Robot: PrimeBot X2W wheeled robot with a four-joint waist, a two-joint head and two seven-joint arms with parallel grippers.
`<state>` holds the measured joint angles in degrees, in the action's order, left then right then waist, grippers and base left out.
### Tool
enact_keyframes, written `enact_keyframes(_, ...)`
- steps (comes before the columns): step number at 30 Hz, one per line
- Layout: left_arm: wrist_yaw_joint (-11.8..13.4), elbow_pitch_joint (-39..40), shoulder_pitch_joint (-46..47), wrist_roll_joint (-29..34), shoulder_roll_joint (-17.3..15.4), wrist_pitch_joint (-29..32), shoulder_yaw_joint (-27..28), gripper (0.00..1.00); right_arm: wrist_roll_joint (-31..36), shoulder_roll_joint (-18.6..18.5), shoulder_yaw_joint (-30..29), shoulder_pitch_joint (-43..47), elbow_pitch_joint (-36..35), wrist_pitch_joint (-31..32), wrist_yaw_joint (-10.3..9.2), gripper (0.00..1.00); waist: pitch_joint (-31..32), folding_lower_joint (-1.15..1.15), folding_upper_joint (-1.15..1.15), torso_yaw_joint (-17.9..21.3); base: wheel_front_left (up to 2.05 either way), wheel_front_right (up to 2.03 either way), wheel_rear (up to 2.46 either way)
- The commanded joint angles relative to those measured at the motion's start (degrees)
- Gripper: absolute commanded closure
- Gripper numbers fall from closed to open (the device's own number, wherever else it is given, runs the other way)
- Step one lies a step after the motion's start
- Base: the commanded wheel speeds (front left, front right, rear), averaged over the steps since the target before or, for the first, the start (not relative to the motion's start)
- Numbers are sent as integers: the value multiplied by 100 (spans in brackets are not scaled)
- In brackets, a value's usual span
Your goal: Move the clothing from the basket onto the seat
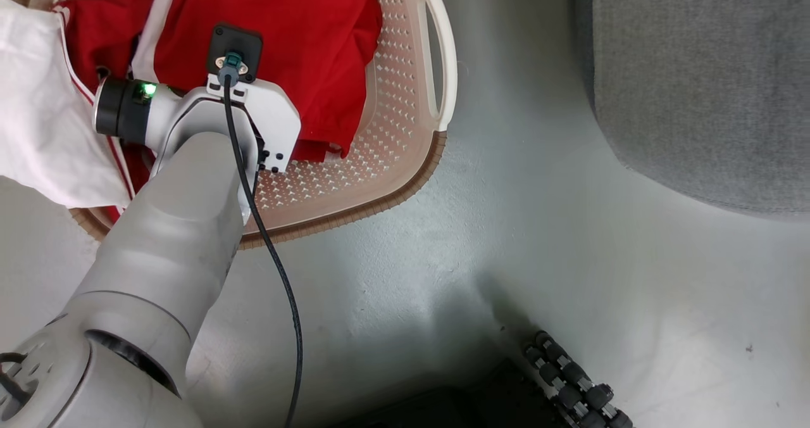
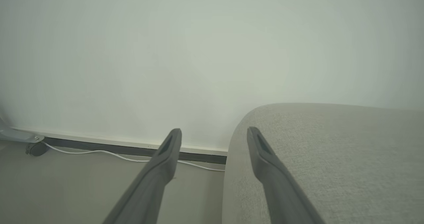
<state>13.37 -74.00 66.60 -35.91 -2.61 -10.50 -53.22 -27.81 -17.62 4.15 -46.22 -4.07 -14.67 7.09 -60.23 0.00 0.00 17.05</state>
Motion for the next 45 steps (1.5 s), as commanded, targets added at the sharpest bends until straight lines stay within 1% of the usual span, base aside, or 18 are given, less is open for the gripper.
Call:
enact_keyframes(1,-69,77,-11,-69,-27,-131,19,100,1,-80,-57,345,-4,-33,40,0,158,0,0,-17,0,0,0)
enact_keyframes(3,-113,157,-101,-117,-27,-216,-2,100,32,-105,-77,418,86,-33,40,0,314,0,0,-47,0,0,0)
enact_keyframes(4,-151,250,-220,-187,-27,-276,-21,100,71,-126,-67,510,178,-33,40,0,490,0,0,-83,0,0,0)
enact_keyframes(11,-246,532,-682,-437,-27,-399,-135,100,162,-153,10,836,559,-33,40,0,1188,0,0,-216,0,0,0)
enact_keyframes(12,-246,532,-682,-437,-27,-399,-135,100,162,-153,10,836,559,-33,40,0,1188,0,0,-216,0,0,0)
enact_keyframes(16,-272,788,-902,-521,-27,-440,-208,100,211,-148,68,1015,746,-33,40,0,1605,0,0,-303,0,0,0)
enact_keyframes(19,-190,1277,-1020,-488,-27,-447,-84,100,252,-165,63,1165,876,-33,40,0,1916,0,0,-413,0,0,0)
enact_keyframes(23,-71,2037,-1380,-253,-27,-448,341,100,304,-203,57,1372,1040,-33,40,0,2359,0,0,-574,0,0,0)
enact_keyframes(28,-2,3015,-2087,408,-27,-449,1004,100,401,-214,42,1713,1198,-33,40,0,2950,0,0,-776,0,0,0)
enact_keyframes(33,-43,3872,-2923,1026,-27,-449,1679,100,503,-172,10,2049,1342,-33,40,0,3508,0,0,-954,0,0,0)
enact_keyframes(37,-156,4361,-3483,1393,-27,-449,2119,100,591,-85,-27,2300,1426,-33,40,0,3890,0,0,-1081,0,0,0)
enact_keyframes(38,-184,4471,-3603,1467,-27,-449,2238,94,616,-61,-32,2356,1450,-33,40,0,3974,0,0,-1106,0,0,0)
enact_keyframes(39,-227,4579,-3715,1540,-27,-450,2344,59,642,-38,-38,2410,1475,-33,40,0,4052,0,0,-1131,0,0,0)
enact_keyframes(40,-263,4689,-3823,1601,-27,-450,2451,0,664,-20,-46,2462,1497,-33,40,0,4130,0,0,-1158,0,0,0)
enact_keyframes(45,-394,5040,-4315,1890,-27,-450,2947,0,762,53,-102,2734,1582,-33,40,0,4498,0,0,-1277,0,0,0)
